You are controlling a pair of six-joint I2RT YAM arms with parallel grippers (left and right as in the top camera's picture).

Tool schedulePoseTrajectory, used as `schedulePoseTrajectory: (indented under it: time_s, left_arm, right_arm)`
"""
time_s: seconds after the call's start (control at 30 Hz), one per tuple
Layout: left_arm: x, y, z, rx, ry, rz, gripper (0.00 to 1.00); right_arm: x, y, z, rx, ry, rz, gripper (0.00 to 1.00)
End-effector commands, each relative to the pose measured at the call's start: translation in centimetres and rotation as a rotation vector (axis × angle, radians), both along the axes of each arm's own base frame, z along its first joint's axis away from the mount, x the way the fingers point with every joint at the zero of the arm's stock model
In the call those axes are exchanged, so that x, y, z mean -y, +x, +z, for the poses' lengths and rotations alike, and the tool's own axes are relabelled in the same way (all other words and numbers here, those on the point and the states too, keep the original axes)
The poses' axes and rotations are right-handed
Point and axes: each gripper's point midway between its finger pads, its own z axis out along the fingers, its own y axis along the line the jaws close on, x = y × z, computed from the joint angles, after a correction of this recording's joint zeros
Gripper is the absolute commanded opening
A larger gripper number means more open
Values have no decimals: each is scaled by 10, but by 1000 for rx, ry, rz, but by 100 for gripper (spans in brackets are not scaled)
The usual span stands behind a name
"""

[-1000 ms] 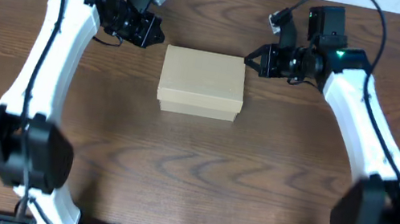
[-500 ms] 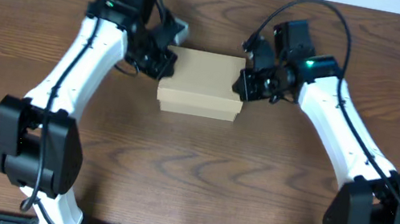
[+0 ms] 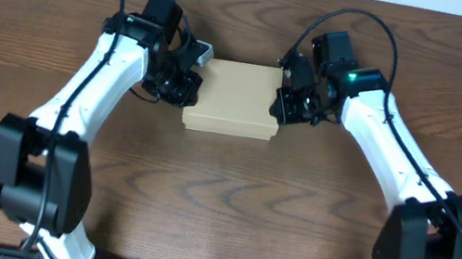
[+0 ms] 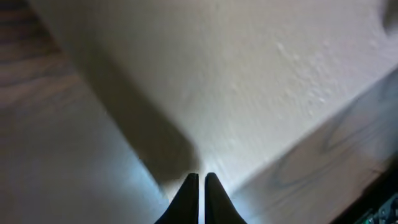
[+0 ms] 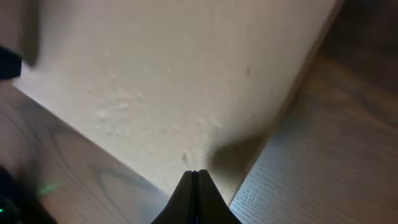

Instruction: Pack container

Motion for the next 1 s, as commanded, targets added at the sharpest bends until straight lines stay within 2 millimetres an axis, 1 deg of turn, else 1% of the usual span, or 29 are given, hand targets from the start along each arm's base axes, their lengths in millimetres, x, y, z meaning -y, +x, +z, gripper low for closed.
schedulePoseTrajectory:
  time_s: [0.0, 0.07, 0.13, 0.17, 0.23, 0.3, 0.33, 0.37, 0.43, 0.53, 0.57, 0.6, 0.63, 0.67, 0.7, 0.8, 0.97]
  left_arm:
    - [-4, 1, 74, 189, -14, 24, 6]
    - [-11, -16, 99, 233, -7, 29, 6]
    - [-20, -39, 121, 268, 8, 37, 6]
    - [-22, -50, 128, 283, 3, 37, 6]
    - [-28, -81, 137, 338, -25, 61, 6]
    - [-32, -98, 133, 377, -45, 86, 6]
    - [-35, -112, 127, 401, -59, 93, 6]
    - [-37, -125, 118, 424, -76, 105, 6]
    - [-35, -149, 105, 485, -145, 109, 6]
    - [-35, -167, 99, 582, -213, 120, 6]
    - [-36, -172, 101, 616, -237, 140, 6]
    - [-37, -175, 105, 647, -256, 154, 9]
    - [-39, -178, 109, 680, -266, 166, 20]
    - [-42, -180, 112, 693, -272, 187, 34]
    - [-45, -182, 114, 697, -281, 223, 96]
    - [-46, -191, 113, 675, -300, 253, 95]
    - [-50, -204, 94, 582, -261, 261, 95]
  right_arm:
    - [10, 12, 72, 197, 31, -16, 1]
    - [22, 6, 91, 246, -12, -43, 1]
    - [33, -7, 107, 277, -44, -62, 2]
    - [35, -14, 114, 290, -44, -65, 1]
    - [39, -33, 124, 344, -22, -66, 2]
    - [41, -48, 121, 379, -3, -75, 2]
    - [43, -57, 117, 394, 15, -90, 2]
    - [45, -70, 109, 411, 45, -117, 2]
    - [47, -91, 95, 442, 95, -154, 2]
    - [48, -113, 85, 499, 183, -196, 1]
    - [50, -120, 86, 519, 222, -223, 1]
    - [51, -125, 88, 539, 247, -236, 4]
    - [52, -129, 89, 551, 267, -249, 28]
    - [54, -132, 90, 552, 282, -262, 65]
    - [55, -136, 89, 544, 302, -283, 99]
    - [57, -143, 85, 532, 313, -300, 99]
    - [61, -151, 70, 466, 277, -302, 99]
